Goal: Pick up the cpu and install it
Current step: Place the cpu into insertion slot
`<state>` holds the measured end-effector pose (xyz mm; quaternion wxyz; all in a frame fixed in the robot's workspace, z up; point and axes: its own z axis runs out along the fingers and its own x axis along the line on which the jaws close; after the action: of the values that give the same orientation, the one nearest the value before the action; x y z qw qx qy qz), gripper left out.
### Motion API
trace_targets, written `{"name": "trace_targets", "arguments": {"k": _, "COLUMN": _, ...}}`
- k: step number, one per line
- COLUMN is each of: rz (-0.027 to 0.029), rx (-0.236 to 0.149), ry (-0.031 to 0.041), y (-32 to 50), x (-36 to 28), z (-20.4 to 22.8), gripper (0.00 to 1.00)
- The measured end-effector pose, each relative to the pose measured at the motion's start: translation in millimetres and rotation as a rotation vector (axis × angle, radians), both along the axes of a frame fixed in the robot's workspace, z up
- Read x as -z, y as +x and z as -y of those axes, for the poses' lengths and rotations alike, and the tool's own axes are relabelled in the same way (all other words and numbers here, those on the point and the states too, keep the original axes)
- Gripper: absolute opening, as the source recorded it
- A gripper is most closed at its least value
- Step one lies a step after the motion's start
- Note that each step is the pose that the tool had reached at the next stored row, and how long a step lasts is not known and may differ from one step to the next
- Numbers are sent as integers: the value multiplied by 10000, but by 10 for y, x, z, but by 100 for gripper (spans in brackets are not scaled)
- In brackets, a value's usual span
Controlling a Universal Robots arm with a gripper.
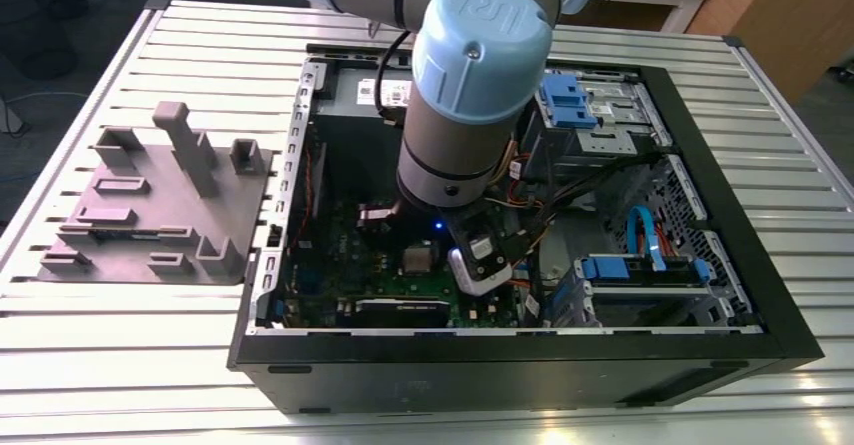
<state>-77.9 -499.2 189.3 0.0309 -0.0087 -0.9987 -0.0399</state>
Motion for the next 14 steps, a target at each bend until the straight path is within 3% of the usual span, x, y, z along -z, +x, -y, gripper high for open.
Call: {"name": "trace_targets", "arguments": {"k": 14, "rz": -2, "rx": 0, "ry": -1, "y": -30, "x": 0, "z": 1, "gripper": 56}}
